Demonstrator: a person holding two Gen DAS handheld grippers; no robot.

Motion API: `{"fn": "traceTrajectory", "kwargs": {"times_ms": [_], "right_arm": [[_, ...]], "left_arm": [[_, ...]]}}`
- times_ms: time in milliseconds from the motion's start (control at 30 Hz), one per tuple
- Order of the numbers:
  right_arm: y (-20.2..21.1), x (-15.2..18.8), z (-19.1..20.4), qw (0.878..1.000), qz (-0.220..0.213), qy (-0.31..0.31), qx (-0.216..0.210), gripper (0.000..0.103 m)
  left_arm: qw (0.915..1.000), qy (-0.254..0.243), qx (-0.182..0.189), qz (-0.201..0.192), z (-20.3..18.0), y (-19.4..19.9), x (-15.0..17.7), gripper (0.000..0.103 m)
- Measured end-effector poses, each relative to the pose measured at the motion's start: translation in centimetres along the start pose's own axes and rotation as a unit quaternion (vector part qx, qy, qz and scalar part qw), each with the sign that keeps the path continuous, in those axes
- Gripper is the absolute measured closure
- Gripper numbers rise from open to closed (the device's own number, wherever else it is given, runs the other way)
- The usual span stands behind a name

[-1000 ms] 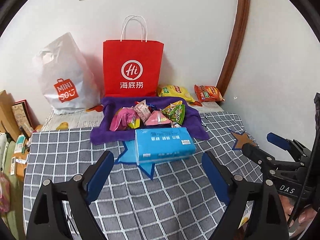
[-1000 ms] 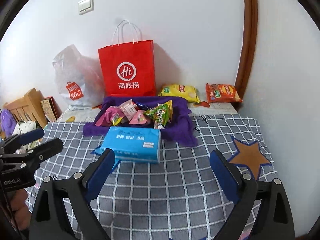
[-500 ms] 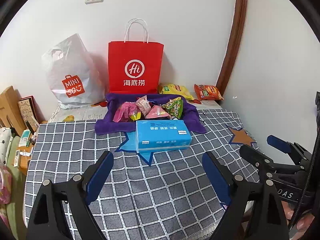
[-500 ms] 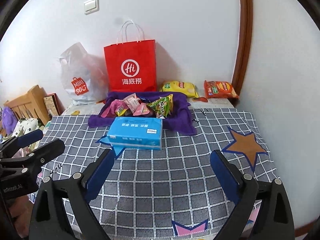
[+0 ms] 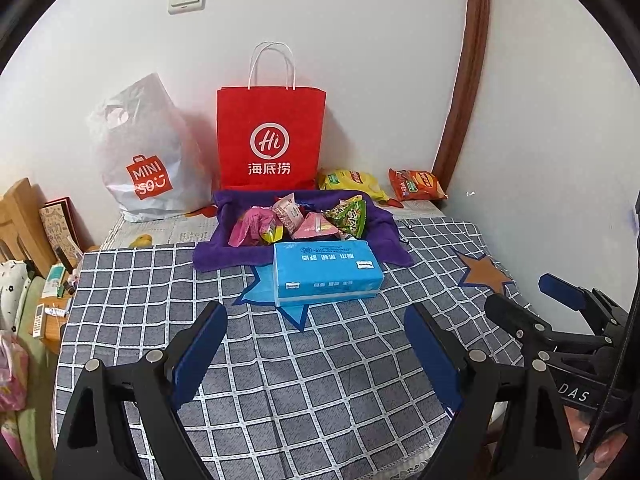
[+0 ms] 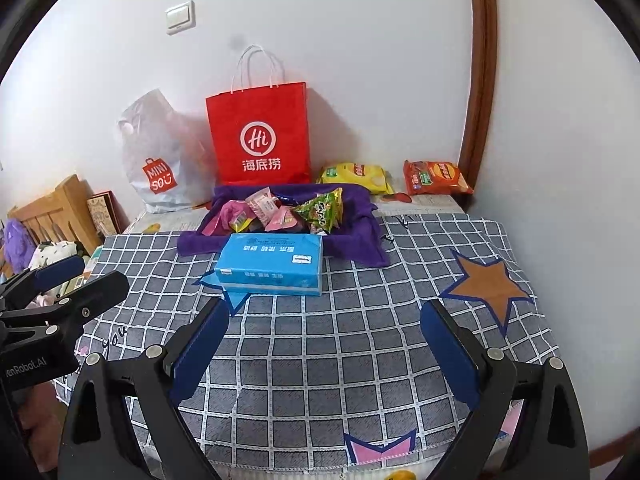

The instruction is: Organize snacks

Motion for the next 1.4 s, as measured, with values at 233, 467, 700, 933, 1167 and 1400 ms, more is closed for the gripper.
{"fn": "traceTrajectory", "kwargs": {"times_ms": [233,467,700,933,1167,1400], "right_arm": [[0.27,0.06,-0.42,1.000,-0.003,-0.003,-0.002,0.007],[0.43,0.08,-0.46,1.000,-0.004,-0.005,-0.004,0.007],[0.51,0.08,-0.50,1.000,-0.004,-0.009,-0.006,0.007],[0.54,0.05,-0.63,1.000,-0.005,-0.010,-0.008,0.007],[0.66,0.03,-0.66,1.000,-0.006,-0.012,-0.011,0.007],[0.81,-0.09,-0.68,1.000,-0.008,-0.013,-0.014,0.007]], "left_arm": [[1.0000,-0.002,-0.002,0.004,-0.24,-0.07,0.01,0.013],[1.0000,-0.004,-0.002,0.004,-0.30,-0.13,-0.01,0.013],[1.0000,-0.004,-0.002,0.004,-0.29,-0.08,0.03,0.013],[1.0000,-0.007,0.000,0.004,-0.31,-0.10,0.02,0.013],[1.0000,-0.009,0.001,0.004,-0.47,-0.06,0.02,0.013],[1.0000,-0.008,0.001,0.005,-0.45,-0.03,0.04,0.013]]}}
Point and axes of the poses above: each gripper's, at about its wrist camera, not at the fingertips, and y roughly against the way its jaws point, z to its left, x to its underside, the point moved 2 cm from there along -y, roughly the way its jaws point
